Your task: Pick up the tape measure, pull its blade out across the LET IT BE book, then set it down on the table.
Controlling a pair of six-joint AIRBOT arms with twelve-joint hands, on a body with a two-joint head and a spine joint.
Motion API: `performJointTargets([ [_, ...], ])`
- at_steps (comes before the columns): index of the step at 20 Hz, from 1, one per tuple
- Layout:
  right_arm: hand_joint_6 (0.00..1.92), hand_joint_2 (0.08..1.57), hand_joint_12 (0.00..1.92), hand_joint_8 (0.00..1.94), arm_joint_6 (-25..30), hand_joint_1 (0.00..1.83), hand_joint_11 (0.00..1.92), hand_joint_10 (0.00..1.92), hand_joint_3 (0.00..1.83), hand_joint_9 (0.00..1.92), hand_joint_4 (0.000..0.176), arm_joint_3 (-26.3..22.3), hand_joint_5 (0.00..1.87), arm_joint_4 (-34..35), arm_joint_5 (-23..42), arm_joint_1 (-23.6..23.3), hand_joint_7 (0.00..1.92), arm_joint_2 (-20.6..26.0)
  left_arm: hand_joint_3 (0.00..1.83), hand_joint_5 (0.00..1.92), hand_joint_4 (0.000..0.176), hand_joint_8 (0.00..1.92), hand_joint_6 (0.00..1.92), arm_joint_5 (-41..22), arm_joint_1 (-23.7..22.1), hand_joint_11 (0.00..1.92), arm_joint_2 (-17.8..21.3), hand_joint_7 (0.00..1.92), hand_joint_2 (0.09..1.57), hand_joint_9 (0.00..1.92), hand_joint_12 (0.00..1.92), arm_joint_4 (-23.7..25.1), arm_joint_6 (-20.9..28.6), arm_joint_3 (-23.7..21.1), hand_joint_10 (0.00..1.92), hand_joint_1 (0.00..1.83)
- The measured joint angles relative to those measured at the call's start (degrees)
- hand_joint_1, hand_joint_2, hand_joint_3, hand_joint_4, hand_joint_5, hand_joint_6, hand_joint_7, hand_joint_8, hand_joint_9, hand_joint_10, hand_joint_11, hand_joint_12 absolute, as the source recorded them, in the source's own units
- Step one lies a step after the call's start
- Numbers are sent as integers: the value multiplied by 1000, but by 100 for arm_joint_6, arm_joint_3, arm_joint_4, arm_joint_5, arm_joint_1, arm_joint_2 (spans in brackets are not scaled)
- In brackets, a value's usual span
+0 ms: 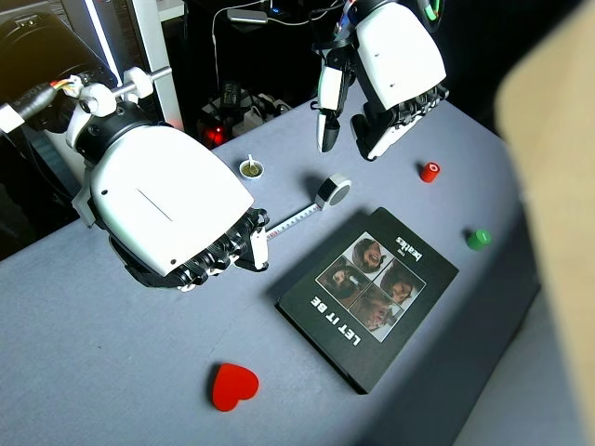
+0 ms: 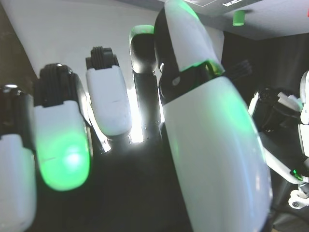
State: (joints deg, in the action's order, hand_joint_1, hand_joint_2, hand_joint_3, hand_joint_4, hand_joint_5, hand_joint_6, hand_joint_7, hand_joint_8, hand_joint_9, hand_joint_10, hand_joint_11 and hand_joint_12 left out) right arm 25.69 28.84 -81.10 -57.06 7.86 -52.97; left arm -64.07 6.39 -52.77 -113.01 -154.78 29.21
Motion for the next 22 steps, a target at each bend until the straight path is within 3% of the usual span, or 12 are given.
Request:
performJointTargets([
  [1, 41, 1194, 501, 49, -9, 284, 0, 67, 130, 104, 33, 0, 115, 0, 0, 0, 170, -2, 103, 326, 0, 58, 69, 2, 13, 53, 0, 297, 1087, 249, 760, 20, 2, 0, 83, 223],
  [2, 5, 1270, 373, 4, -37, 245, 0, 9, 20, 96, 34, -2, 119, 17, -17, 0, 152, 4, 8, 359, 0, 5, 7, -13, 22, 35, 0, 326, 1138, 283, 800, -33, -2, 0, 12, 213],
  [9, 11, 1267, 646, 13, -39, 270, 0, 19, 0, 211, 23, 0, 222, 28, -24, 2, 274, 4, 0, 378, 0, 7, 6, 203, 20, 37, 15, 346, 1137, 304, 817, -63, 39, 160, 10, 209],
  [13, 0, 1251, 680, 0, -46, 300, 0, 1, 0, 198, 22, -2, 203, 31, 7, 7, 257, 4, 0, 386, 0, 7, 4, 439, -46, 82, 155, 363, 1116, 333, 833, -61, 28, 354, 12, 240],
  [15, 0, 1260, 664, 0, -46, 280, 0, 0, 2, 176, 23, -7, 189, 28, 46, 9, 242, 4, 0, 382, 0, 7, 1, 468, -140, 61, 210, 365, 1106, 326, 823, -133, -256, 407, 8, 231],
  [16, 0, 1263, 540, 0, -57, 267, 0, 2, 2, 130, 25, -7, 153, 7, 116, 24, 210, 2, 0, 360, 0, 0, 0, 560, -216, 39, 260, 339, 1079, 308, 818, -245, -640, 481, 0, 239],
  [18, 2, 1247, 589, 2, -59, 299, 0, 8, 0, 155, 25, -17, 159, 9, 175, 26, 217, 2, 0, 332, 0, 0, 1, 713, -271, 27, 463, 308, 1030, 279, 819, -391, -1093, 592, 0, 331],
  [22, 4, 1237, 585, 1, -13, 315, 0, 2, 0, 148, 25, -31, 171, -52, 177, 55, 214, 4, 0, 344, 0, 4, 7, 1250, -136, 16, 925, 311, 939, 276, 828, -407, -1191, 881, 5, 626],
])
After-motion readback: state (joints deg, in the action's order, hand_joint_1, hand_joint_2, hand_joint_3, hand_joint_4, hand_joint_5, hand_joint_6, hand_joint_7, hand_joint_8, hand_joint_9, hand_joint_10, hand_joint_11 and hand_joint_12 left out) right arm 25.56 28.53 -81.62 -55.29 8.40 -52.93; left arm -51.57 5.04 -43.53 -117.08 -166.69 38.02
